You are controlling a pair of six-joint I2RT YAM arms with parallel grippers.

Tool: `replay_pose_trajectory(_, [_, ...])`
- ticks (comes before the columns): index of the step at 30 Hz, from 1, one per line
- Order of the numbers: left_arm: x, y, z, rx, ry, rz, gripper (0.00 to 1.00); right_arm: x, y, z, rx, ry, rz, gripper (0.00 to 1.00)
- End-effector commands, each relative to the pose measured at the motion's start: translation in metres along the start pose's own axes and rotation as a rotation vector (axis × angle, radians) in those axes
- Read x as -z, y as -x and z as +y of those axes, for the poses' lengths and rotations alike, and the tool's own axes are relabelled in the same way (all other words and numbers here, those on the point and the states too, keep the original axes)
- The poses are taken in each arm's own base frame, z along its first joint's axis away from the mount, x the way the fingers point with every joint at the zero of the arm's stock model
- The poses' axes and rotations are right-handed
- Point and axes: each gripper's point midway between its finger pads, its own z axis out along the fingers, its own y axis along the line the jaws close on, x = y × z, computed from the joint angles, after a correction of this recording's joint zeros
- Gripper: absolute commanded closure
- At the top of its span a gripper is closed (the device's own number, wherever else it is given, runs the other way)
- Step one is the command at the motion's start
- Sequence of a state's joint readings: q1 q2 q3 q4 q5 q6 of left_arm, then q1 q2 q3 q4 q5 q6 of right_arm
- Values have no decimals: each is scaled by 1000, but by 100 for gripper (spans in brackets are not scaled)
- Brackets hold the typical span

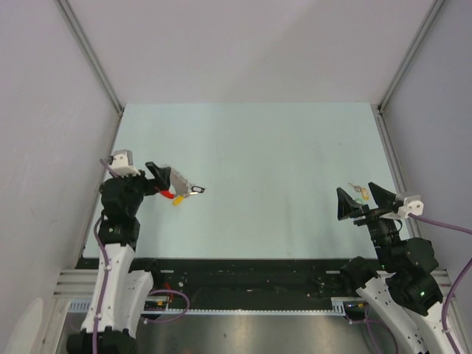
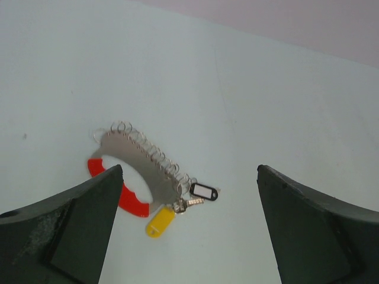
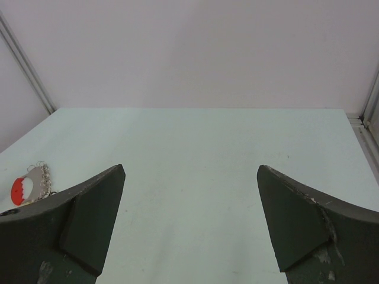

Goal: Put the keys on the keyring

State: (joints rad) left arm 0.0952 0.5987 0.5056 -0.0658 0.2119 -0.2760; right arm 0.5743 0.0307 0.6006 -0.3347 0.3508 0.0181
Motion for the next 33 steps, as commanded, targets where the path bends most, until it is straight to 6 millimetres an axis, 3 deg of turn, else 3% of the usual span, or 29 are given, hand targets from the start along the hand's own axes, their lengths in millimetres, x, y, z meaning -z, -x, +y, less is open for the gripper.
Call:
replay_pose_trajectory(1, [-25, -15, 4, 102, 15, 141, 0, 2, 12, 3, -21, 18, -25, 0])
replay_pose_trajectory(7, [-63, -53, 18, 84, 29, 367, 6, 3, 10, 5, -30, 30, -17, 0])
replay_pose_trajectory(9, [-72, -50, 21, 45, 25, 388, 12, 3, 9, 6, -30, 33, -15, 0])
replay_pose_trajectory(10, [-78, -63, 25, 51, 32, 445, 13, 3, 10, 7, -31, 39, -17, 0])
replay_pose_trajectory(16, [-102, -81, 21, -15, 26, 540, 33, 3, 9, 7, -29, 40, -13, 0])
replay_pose_trajectory(18, [-109, -93, 21, -24, 33, 578, 45, 2, 7, 8, -29, 41, -10, 0])
replay_pose_trajectory(22, [-116, -109, 26, -10, 45, 622, 59, 2, 7, 8, -27, 44, -10, 0])
replay_pose_trajectory(30, [-117, -143, 33, 4, 57, 721, 66, 2, 6, 10, -26, 52, -9, 0])
replay_pose_trajectory(33, [-117, -152, 21, 1, 22, 756, 69, 2, 6, 10, -28, 53, -10, 0])
